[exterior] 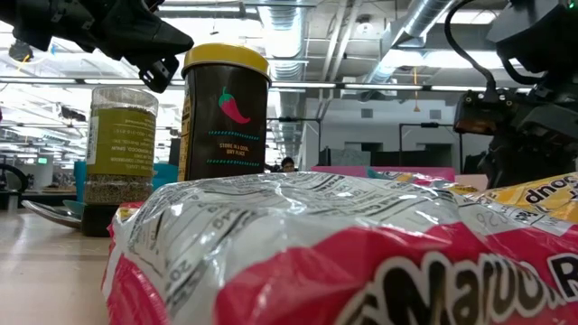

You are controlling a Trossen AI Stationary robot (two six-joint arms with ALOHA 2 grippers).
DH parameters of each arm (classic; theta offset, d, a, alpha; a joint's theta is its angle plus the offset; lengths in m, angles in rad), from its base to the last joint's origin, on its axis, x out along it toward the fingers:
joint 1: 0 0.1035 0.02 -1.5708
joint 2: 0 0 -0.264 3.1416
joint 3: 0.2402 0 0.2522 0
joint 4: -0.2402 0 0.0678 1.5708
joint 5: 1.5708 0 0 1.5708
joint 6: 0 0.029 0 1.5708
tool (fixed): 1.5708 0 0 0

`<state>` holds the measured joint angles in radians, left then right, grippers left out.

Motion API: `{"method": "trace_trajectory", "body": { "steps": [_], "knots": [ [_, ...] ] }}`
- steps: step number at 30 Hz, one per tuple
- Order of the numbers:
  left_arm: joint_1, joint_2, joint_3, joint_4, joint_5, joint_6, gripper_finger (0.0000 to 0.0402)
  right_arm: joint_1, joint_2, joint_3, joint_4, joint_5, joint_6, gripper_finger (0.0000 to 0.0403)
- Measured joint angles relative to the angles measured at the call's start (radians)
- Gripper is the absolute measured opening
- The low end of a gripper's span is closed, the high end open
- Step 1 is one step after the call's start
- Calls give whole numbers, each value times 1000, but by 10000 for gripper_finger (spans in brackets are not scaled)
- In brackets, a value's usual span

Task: Pick & Place Food Item
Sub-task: Put the light blue noodle pack into the red bin

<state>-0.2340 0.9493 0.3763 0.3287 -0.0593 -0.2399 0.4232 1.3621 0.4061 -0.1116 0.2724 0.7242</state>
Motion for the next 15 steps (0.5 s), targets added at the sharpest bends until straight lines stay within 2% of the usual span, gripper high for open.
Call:
{"method": "trace_trajectory", "body": {
  "steps": [7,15],
  "knots": [
    [0,0,0,0,0,0,0,1,-7,6,-6,-17,1,66],
    [0,0,0,0,0,0,0,3,-6,73,-61,-36,-21,61]
  ]
}}
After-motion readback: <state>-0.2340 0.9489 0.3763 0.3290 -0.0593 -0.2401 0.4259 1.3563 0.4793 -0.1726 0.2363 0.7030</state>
